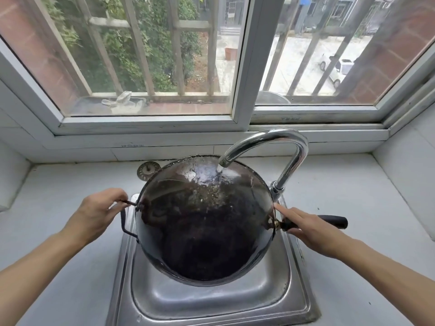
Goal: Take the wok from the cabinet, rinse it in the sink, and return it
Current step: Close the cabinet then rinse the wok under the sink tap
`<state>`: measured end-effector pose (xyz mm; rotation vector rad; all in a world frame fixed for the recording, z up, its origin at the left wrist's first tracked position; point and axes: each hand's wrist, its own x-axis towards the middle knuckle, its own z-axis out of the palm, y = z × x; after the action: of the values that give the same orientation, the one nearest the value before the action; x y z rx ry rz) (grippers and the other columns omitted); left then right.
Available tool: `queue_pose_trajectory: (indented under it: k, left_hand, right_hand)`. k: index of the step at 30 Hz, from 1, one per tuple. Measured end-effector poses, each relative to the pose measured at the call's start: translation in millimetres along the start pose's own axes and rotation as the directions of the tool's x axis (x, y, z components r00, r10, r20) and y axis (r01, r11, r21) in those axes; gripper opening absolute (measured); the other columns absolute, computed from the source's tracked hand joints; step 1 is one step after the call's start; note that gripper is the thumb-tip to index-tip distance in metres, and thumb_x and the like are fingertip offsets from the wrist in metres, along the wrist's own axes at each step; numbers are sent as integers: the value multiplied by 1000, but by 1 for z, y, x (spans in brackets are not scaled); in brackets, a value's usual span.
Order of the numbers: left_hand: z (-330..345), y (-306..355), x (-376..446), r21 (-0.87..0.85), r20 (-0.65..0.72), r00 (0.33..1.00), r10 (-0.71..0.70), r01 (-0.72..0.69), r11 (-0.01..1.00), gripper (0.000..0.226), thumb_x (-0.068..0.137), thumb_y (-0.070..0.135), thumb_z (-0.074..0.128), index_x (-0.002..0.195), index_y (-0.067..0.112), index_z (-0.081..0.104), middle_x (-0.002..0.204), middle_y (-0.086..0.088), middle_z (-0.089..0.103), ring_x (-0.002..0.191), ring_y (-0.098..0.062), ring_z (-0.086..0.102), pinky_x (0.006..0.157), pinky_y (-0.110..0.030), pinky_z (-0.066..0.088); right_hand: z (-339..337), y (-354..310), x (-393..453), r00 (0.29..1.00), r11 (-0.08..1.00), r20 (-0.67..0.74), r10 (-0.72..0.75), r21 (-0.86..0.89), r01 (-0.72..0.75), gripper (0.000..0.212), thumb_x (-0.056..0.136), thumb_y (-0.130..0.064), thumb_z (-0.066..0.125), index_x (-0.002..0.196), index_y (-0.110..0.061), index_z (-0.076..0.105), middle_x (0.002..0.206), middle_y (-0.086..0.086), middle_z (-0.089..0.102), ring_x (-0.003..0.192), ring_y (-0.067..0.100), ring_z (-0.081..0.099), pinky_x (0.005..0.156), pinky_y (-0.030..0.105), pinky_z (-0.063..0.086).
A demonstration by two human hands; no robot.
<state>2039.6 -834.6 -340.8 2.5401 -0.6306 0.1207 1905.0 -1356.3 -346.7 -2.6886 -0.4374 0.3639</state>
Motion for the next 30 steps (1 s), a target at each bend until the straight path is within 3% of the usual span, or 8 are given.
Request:
queue_pose_trajectory:
  k: [2, 6, 10, 21, 30]
  left_hand:
    - [4, -1, 3, 16, 27, 999, 18, -18, 1000, 24, 80, -1, 75, 84, 17, 60, 76, 3, 61, 69, -27, 61, 62, -45, 50]
    - [14, -2, 10, 3, 33, 999, 36, -36, 999, 24, 83, 4, 74, 86, 21, 57, 77, 4, 60, 69, -27, 61, 62, -45, 50]
    - [16, 13, 20, 8, 35, 995, 91, -91, 996, 4, 83, 22, 61, 84, 18, 59, 75, 7, 58, 64, -24, 54, 59, -39, 46]
    - [30, 34, 42, 84, 75, 983, 166, -173, 981, 19, 89, 34, 50, 83, 17, 56, 75, 4, 56, 61, -27, 47, 58, -35, 39]
    - [31, 39, 40, 79, 50, 989, 139, -142, 987, 6, 84, 21, 57, 84, 18, 52, 75, 2, 56, 61, -27, 46, 59, -36, 39]
  right_hand:
    - [1, 3, -5, 1000, 1000, 13, 6, 9, -6, 86, 96, -18, 57, 149, -50, -2, 110, -16, 43, 91, 14, 50, 87, 30, 44]
    - [3, 5, -18, 1000, 999, 5, 27, 39, -27, 89, 96, -19, 57, 144, -58, -7, 112, -8, 49, 90, 14, 52, 86, 28, 44]
    - [8, 7, -33, 997, 994, -10, 81, 76, -80, 88, 96, -20, 57, 142, -62, -6, 111, -10, 49, 89, 11, 52, 84, 25, 42]
    - [15, 9, -67, 989, 989, -80, 125, 88, -118, 87, 94, -18, 59, 144, -60, 1, 109, -13, 50, 87, 8, 53, 82, 18, 36]
    - [14, 7, -67, 989, 990, -62, 136, 56, -133, 85, 94, -18, 60, 147, -54, 4, 111, -16, 48, 92, 10, 53, 84, 24, 42]
